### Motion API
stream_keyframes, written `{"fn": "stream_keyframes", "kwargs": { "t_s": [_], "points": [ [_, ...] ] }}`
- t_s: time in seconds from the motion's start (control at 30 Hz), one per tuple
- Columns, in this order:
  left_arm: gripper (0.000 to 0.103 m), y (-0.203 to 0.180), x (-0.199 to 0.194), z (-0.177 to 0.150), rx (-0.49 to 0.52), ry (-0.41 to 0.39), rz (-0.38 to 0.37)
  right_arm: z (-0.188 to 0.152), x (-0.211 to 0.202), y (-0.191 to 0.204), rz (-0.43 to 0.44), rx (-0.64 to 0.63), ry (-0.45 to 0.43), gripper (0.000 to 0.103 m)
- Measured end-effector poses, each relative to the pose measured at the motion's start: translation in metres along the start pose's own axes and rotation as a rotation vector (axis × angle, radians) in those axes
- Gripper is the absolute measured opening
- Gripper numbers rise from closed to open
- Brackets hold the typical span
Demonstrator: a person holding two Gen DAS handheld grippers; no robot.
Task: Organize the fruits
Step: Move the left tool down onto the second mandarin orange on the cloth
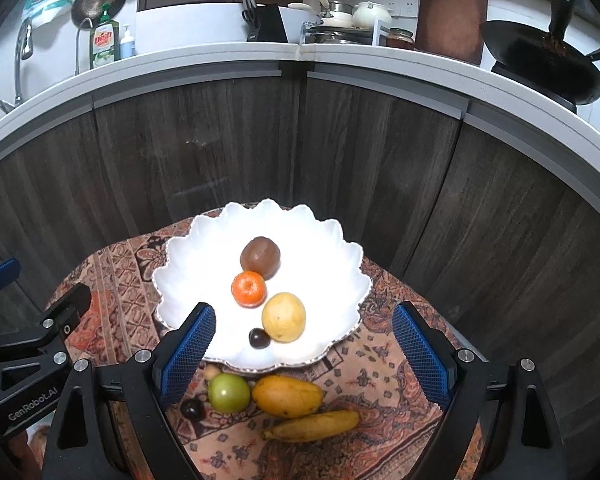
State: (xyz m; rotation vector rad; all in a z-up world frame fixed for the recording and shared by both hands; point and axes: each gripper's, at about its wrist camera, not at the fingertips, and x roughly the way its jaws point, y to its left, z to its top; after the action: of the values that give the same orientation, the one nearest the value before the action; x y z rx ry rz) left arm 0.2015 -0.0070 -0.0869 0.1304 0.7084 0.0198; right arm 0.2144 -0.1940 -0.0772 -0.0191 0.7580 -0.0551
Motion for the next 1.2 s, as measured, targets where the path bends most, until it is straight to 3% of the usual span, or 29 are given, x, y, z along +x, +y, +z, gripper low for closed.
{"fn": "stream_keyframes", "kwargs": {
  "t_s": [0.73, 0.9, 1.2],
  "points": [
    [0.096, 0.002, 0.036, -0.060, -0.010, 0.083, 0.006, -0.052, 0.031, 0.006, -0.054, 0.015, 0.076, 0.091],
    [0.087, 0.003, 0.053, -0.072, -0.015, 0.121, -0.013, -0.061, 0.041, 0.009, -0.060, 0.014, 0.103, 0.091],
    [0.083, -0.003, 0.082, -0.088, 0.002, 0.177, -0.016, -0.076, 0.061, 0.015, -0.068, 0.014, 0.140, 0.091]
  ]
}}
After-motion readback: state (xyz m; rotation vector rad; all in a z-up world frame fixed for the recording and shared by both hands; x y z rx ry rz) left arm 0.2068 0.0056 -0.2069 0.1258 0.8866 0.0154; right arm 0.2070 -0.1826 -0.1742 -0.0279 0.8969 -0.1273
